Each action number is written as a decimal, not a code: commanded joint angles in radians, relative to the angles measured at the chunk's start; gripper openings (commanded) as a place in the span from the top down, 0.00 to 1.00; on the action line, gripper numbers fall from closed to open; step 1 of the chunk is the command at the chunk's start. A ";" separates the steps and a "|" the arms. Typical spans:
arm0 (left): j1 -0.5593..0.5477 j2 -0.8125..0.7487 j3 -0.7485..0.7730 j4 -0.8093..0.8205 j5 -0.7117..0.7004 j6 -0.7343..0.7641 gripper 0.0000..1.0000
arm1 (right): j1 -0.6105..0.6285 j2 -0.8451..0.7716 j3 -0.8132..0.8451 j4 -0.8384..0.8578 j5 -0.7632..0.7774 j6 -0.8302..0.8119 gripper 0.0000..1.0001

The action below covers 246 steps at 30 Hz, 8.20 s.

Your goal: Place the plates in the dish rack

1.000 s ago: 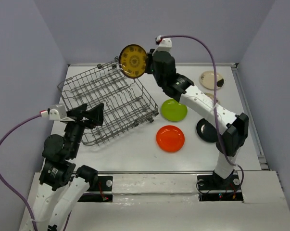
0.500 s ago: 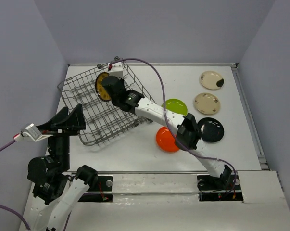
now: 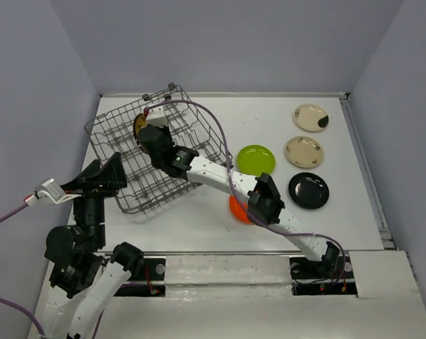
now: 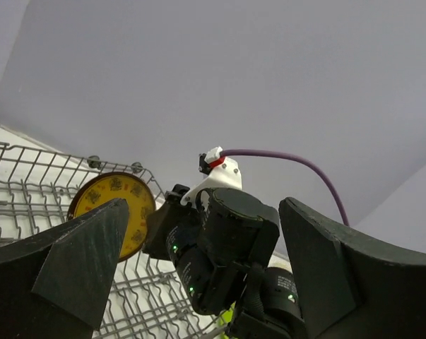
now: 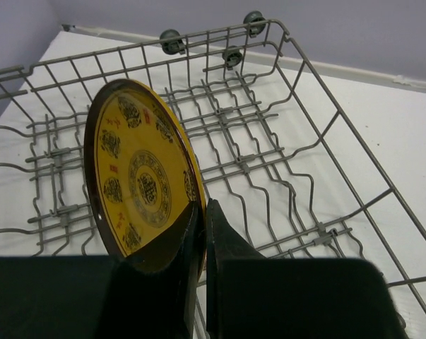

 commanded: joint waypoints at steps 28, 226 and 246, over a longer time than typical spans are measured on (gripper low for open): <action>0.521 0.781 0.255 0.078 0.898 -0.531 0.17 | 0.056 -0.687 -1.317 1.482 -0.198 -0.644 0.93; 0.189 0.965 0.198 0.214 1.138 -0.081 0.27 | -0.883 -1.351 -1.809 0.436 -0.779 0.419 0.93; -0.027 1.307 0.447 0.213 0.954 -0.091 0.26 | -0.865 -1.503 -1.903 0.624 -1.351 0.545 0.93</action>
